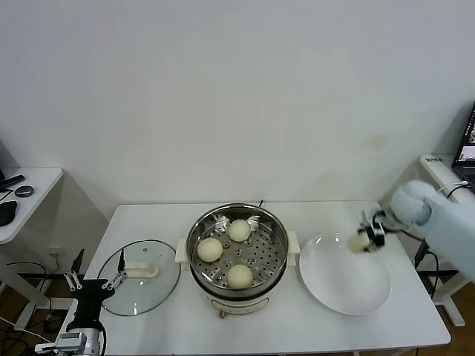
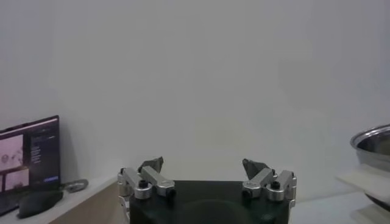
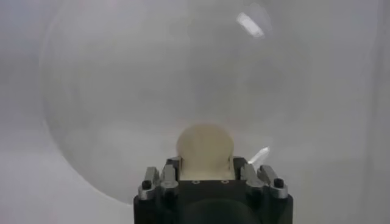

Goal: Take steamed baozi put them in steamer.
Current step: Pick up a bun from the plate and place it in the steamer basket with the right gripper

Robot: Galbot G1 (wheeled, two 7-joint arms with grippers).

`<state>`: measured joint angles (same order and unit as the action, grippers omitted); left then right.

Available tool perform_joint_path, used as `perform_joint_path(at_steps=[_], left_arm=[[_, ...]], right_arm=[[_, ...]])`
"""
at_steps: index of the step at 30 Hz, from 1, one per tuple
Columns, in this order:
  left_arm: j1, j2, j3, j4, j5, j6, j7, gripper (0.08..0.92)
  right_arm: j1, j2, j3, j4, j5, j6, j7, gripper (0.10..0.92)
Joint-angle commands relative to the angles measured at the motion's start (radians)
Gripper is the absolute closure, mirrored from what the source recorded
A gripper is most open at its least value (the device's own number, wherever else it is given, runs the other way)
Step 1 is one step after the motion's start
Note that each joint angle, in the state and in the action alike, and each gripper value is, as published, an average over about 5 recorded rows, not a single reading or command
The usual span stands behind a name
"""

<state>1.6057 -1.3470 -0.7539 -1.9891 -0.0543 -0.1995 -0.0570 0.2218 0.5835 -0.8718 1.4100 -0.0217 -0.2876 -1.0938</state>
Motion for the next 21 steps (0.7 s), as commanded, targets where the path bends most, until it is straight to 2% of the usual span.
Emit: perform_joint_path(at_steps=[1, 6, 9, 21], left_arm=[[-0.011, 0.001, 0.011, 0.006, 0.0, 0.001, 0.0, 0.177], [-0.016, 0.002, 0.02, 0.011, 0.0, 0.0, -0.001, 0.177], [-0.014, 0.001, 0.019, 0.009, 0.0, -0.001, -0.001, 0.177], [-0.009, -0.012, 0.004, -0.003, 0.002, -0.001, -0.002, 0.177]], right_arm=[[0.657, 0.117, -0.487, 0.243, 0.478, -0.202, 0.095, 0.492], [0.729, 0.25, -0.591, 0.345, 0.659, -0.361, 0.201, 0.491], [0.677, 0.308, -0.61, 0.358, 0.71, -0.425, 0.267, 0.491], [0.442, 0.422, -0.588, 0.277, 0.619, -0.442, 0.35, 0.491]])
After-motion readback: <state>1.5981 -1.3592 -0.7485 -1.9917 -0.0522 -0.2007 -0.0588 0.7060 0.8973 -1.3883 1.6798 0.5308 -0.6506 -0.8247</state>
